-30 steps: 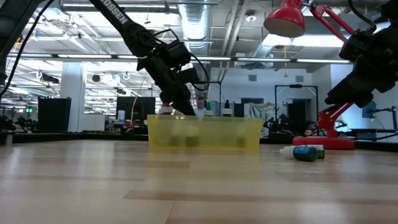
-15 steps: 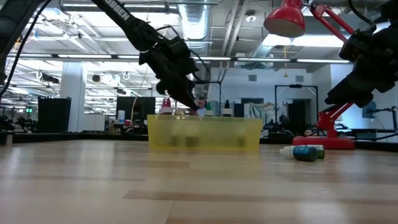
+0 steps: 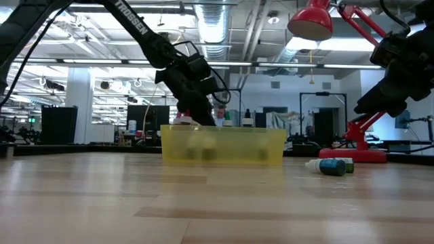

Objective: Pick & Place food coloring
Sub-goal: Put the small white food coloring in the bin

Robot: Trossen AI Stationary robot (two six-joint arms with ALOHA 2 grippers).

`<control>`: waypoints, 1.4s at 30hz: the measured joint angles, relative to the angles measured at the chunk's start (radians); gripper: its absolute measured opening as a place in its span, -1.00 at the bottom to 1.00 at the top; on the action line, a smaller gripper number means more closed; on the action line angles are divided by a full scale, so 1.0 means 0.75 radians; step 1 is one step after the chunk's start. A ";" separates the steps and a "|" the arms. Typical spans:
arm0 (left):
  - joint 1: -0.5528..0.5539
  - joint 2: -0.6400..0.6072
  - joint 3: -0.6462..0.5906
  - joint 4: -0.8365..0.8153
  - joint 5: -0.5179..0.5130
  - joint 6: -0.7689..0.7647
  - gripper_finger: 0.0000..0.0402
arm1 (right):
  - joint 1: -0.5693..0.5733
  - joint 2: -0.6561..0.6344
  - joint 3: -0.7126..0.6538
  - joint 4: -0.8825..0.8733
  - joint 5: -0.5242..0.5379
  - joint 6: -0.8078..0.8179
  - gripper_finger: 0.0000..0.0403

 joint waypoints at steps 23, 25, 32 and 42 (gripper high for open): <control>-0.117 -0.034 0.011 -0.073 -0.334 -0.445 -0.52 | 0.000 0.000 0.000 0.000 0.000 0.000 -0.39; -0.145 -0.034 0.035 -0.101 -0.428 -0.487 -0.51 | 0.000 0.000 0.000 0.000 0.000 0.000 -0.39; -0.223 -0.034 0.073 -0.148 -0.675 -0.705 -0.51 | 0.000 0.000 0.000 0.001 0.000 0.000 -0.39; -0.269 -0.066 0.073 -0.171 -0.729 -0.766 -0.51 | 0.000 0.000 0.000 0.001 0.000 0.000 -0.39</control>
